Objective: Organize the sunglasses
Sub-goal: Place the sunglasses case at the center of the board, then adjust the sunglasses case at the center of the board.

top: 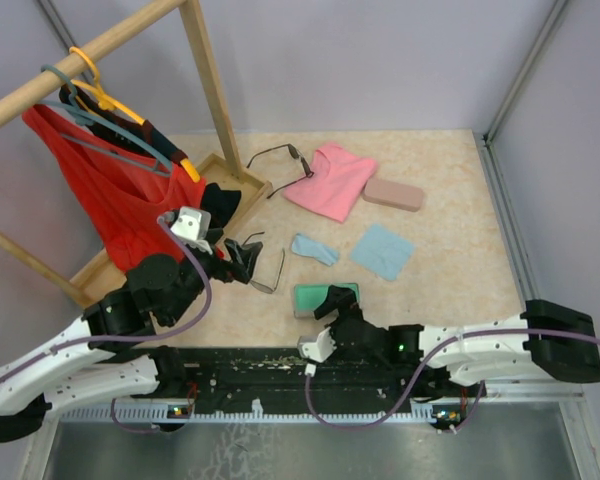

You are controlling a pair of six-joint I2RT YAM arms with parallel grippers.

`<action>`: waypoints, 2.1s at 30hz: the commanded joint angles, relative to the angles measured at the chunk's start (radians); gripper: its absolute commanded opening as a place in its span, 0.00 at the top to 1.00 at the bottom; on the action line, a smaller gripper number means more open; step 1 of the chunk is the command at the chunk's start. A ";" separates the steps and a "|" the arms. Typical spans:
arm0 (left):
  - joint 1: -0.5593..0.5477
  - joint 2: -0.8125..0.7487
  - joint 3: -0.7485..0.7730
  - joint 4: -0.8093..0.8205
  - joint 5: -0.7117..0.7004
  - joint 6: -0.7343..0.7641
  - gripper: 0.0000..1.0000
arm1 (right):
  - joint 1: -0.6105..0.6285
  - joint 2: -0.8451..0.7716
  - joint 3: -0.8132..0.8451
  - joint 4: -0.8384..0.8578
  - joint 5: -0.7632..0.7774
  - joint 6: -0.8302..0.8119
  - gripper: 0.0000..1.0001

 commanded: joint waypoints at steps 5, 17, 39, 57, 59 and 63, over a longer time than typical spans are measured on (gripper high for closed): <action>-0.003 0.009 -0.003 0.019 0.014 0.002 0.03 | 0.031 -0.112 0.025 -0.169 -0.100 0.094 0.04; -0.003 0.016 -0.013 0.028 0.023 0.002 0.03 | 0.037 -0.323 0.085 -0.274 -0.254 0.266 0.04; -0.001 0.155 -0.050 0.042 0.175 -0.017 0.03 | 0.040 -0.214 0.358 -0.738 0.312 2.436 0.11; 0.007 0.316 -0.081 0.064 0.318 0.010 0.11 | -0.051 0.042 0.414 -1.047 0.279 2.629 0.04; 0.006 0.364 -0.075 0.071 0.367 0.033 0.16 | -0.194 -0.068 0.336 -0.873 0.168 2.440 0.04; 0.007 0.455 -0.056 0.082 0.458 0.096 0.20 | -0.501 -0.301 0.175 -0.622 -0.139 2.201 0.08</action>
